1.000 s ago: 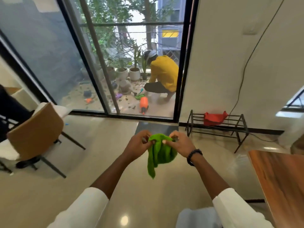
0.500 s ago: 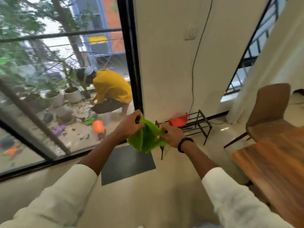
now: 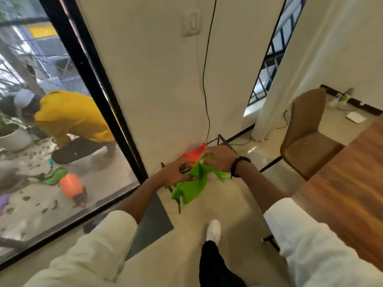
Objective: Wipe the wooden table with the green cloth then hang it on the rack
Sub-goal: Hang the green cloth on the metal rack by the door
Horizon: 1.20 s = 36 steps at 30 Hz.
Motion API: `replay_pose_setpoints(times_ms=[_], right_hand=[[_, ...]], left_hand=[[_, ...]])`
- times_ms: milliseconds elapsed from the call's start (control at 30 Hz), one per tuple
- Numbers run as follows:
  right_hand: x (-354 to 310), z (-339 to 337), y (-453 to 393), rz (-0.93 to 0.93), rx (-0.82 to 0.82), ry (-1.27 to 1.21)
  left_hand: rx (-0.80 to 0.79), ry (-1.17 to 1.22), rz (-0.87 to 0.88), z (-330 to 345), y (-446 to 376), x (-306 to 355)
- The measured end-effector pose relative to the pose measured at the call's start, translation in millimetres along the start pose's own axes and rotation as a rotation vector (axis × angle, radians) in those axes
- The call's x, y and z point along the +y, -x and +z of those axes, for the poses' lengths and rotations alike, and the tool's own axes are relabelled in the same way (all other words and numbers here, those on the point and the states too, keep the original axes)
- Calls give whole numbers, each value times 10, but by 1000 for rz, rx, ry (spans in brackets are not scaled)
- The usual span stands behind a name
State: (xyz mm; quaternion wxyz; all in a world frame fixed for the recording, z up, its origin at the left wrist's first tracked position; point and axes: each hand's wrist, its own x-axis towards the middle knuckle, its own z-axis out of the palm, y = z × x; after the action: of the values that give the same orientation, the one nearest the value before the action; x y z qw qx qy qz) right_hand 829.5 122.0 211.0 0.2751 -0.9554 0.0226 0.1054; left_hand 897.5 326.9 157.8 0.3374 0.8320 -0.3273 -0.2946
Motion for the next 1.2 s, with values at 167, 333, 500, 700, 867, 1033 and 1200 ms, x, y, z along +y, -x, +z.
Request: replay_pose_setpoints(times_ms=[167, 333, 500, 700, 867, 1033, 1200], right_hand=[[469, -266, -911, -1, -140, 5], [1150, -446, -1479, 138, -143, -282], [1654, -250, -1955, 209, -295, -391], [2284, 411, -2430, 316, -429, -103], [2963, 1013, -2601, 373, -432, -56], [3436, 1426, -2949, 369, -336, -18], [3821, 1866, -3642, 309, -136, -5]], left_hand=[[23, 69, -54, 183, -1217, 46], [156, 112, -95, 98, -1989, 30], [183, 175, -178, 78, -2484, -142], [103, 240, -392, 350, -2926, -848], [-21, 317, -563, 1004, -3017, -1432], [60, 328, -641, 1459, -3404, -1974], [297, 325, -724, 1585, -4054, -2508]])
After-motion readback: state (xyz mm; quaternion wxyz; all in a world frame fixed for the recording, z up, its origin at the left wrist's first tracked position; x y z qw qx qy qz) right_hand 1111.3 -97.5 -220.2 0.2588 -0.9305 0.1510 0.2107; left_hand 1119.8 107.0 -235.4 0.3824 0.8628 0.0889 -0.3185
